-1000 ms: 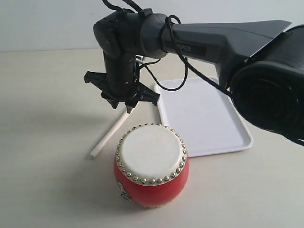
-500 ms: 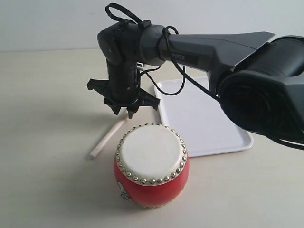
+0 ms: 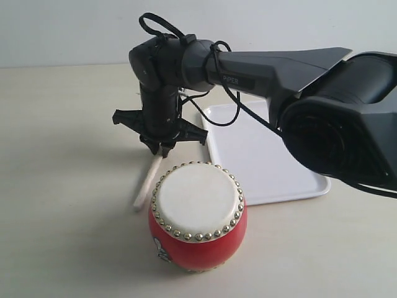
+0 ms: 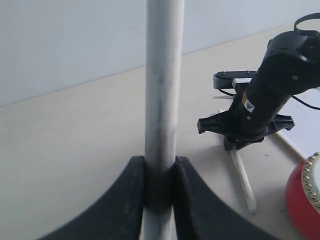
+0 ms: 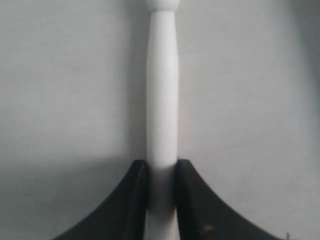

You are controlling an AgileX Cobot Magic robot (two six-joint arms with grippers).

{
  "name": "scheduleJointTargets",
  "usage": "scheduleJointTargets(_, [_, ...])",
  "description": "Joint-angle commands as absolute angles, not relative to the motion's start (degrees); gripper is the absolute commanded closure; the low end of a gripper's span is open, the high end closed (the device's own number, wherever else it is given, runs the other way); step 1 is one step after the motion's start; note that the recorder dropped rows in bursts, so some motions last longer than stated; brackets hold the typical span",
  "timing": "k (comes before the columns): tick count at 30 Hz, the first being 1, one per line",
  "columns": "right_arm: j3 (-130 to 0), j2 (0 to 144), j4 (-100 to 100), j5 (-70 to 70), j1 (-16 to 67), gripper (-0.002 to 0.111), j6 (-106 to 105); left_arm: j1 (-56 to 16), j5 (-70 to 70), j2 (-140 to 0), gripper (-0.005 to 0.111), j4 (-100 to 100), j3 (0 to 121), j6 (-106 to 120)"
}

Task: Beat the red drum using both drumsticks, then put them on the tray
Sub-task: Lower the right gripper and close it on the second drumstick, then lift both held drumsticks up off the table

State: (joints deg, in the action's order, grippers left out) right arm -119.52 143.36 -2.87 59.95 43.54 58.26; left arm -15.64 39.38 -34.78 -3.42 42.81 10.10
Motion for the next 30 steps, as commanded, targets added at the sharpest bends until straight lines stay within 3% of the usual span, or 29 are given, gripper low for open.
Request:
scheduleJointTargets(1, [-120.94,143.54,-1.84,55.11,43.2,0.107,51.46,-16.1,38.99,-34.52,0.107,-3.11,42.7,9.94])
scheduleJointTargets(18, [-124.61,144.5,0.0,59.6,43.2,0.108,27.72,-16.1,38.99,-34.52,0.107,-3.11,42.7,9.94])
scheduleJointTargets(30, [-125.33,145.42,0.0,61.22,43.33,0.105,25.09,-16.1,38.98,-34.75,0.107,-3.08,42.7,9.94])
